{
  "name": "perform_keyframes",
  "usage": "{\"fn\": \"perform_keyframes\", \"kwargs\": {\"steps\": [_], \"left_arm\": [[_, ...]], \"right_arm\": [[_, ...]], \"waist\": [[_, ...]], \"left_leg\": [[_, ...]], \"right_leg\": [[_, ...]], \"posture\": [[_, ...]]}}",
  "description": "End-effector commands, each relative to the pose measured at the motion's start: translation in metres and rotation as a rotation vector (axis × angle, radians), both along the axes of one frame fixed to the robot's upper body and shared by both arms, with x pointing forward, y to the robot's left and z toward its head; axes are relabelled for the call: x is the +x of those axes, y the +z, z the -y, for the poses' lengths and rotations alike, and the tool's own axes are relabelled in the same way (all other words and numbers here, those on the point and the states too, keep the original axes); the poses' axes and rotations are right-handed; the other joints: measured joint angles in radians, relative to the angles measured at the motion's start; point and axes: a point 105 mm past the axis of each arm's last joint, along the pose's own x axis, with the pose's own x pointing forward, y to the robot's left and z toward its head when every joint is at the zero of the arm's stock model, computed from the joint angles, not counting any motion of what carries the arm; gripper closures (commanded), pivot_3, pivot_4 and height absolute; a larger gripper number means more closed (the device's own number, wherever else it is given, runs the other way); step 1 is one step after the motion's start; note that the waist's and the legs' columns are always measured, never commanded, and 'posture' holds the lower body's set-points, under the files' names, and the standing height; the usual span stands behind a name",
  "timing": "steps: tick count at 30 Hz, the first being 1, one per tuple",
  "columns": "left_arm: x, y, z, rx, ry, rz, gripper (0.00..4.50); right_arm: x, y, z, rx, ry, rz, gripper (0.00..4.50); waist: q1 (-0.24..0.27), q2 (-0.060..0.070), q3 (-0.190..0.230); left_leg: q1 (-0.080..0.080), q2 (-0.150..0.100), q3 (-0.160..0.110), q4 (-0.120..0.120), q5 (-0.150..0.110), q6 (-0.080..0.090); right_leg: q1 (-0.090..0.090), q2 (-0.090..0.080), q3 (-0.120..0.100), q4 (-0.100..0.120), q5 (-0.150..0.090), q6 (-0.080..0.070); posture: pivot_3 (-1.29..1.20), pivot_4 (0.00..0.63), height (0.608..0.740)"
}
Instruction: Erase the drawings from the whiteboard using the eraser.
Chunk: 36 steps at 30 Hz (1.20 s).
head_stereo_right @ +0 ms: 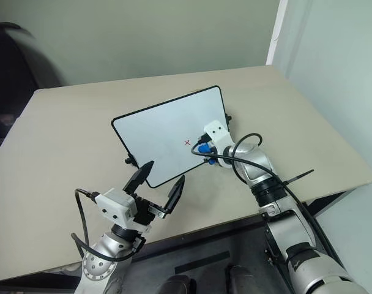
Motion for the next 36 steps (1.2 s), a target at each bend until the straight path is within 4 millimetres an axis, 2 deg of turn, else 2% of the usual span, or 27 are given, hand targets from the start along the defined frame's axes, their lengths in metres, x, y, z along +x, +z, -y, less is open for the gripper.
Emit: {"fn": "perform_keyframes", "kwargs": {"steps": [1,4,7,9,15,17,19,23,32,36], "left_arm": [[-0.002,0.009,0.0,-0.009,-0.004,0.032,0.0],[-0.002,0.008,0.001,-0.011,-0.003,0.031,0.0],[-0.002,0.008,0.001,-0.013,-0.002,0.029,0.0],[-0.001,0.008,0.002,-0.016,-0.001,0.028,0.0],[-0.003,0.009,0.0,-0.022,0.008,0.03,0.0],[-0.004,0.009,-0.001,-0.022,0.01,0.031,0.0],[-0.004,0.009,-0.001,-0.023,0.013,0.031,0.0],[-0.005,0.01,-0.003,-0.022,0.015,0.033,0.0],[-0.004,0.01,-0.004,-0.014,0.01,0.035,0.0],[-0.002,0.01,-0.003,-0.013,0.009,0.036,0.0]], "right_arm": [[-0.006,0.038,-0.016,0.043,0.065,0.108,3.69],[-0.012,0.045,-0.021,0.035,0.086,0.132,3.69],[-0.017,0.044,-0.025,0.027,0.104,0.131,3.69],[-0.017,0.034,-0.025,0.01,0.102,0.109,3.69],[-0.014,-0.016,-0.015,-0.082,0.056,-0.003,3.69],[-0.014,-0.024,-0.013,-0.092,0.047,-0.024,3.69],[-0.014,-0.027,-0.011,-0.099,0.044,-0.032,3.69],[-0.013,-0.016,-0.013,-0.087,0.051,-0.006,3.69],[-0.011,0.044,-0.025,0.018,0.094,0.149,3.69],[-0.009,0.052,-0.023,0.037,0.083,0.177,3.69]], "waist": [[0.001,0.0,-0.001],[0.002,-0.001,-0.001],[0.003,-0.001,-0.001],[0.003,-0.001,-0.002],[0.003,-0.003,-0.003],[0.003,-0.003,-0.003],[0.002,-0.003,-0.003],[0.002,-0.002,-0.001],[0.003,-0.002,-0.001],[0.003,-0.003,-0.003]], "left_leg": [[0.0,0.0,0.0,0.0,0.0,0.001],[0.001,0.0,0.0,0.0,0.0,0.001],[0.0,0.0,0.0,0.0,0.0,0.001],[0.001,0.0,0.0,0.0,0.0,0.001],[0.003,0.0,0.0,0.0,-0.001,-0.001],[0.003,0.0,0.0,0.0,-0.003,-0.004],[0.001,0.0,0.0,0.0,-0.004,-0.006],[0.0,0.0,0.0,0.0,-0.003,-0.005],[-0.002,0.0,0.0,0.001,-0.001,-0.002],[-0.001,0.0,0.0,0.001,-0.001,-0.002]], "right_leg": [[0.0,0.0,0.0,0.0,0.0,0.0],[0.0,0.0,-0.001,0.0,0.004,-0.007],[0.0,0.0,0.0,-0.002,0.004,-0.006],[0.0,0.0,0.0,-0.002,0.003,-0.006],[0.001,0.0,0.0,-0.002,0.003,-0.006],[0.002,0.0,0.0,-0.002,-0.001,0.002],[0.002,0.0,0.0,-0.001,-0.001,0.002],[0.0,0.0,0.0,0.0,-0.001,0.001],[-0.002,0.0,-0.001,0.0,0.0,0.0],[-0.002,0.0,-0.001,0.0,0.005,-0.008]], "posture": [[0.0,0.15,0.739],[0.0,0.15,0.739],[0.0,0.15,0.739],[0.0,0.15,0.739],[0.0,0.15,0.739],[0.0,0.15,0.739],[0.0,0.15,0.739],[0.0,0.15,0.739],[0.0,0.15,0.739],[0.0,0.15,0.739]]}}
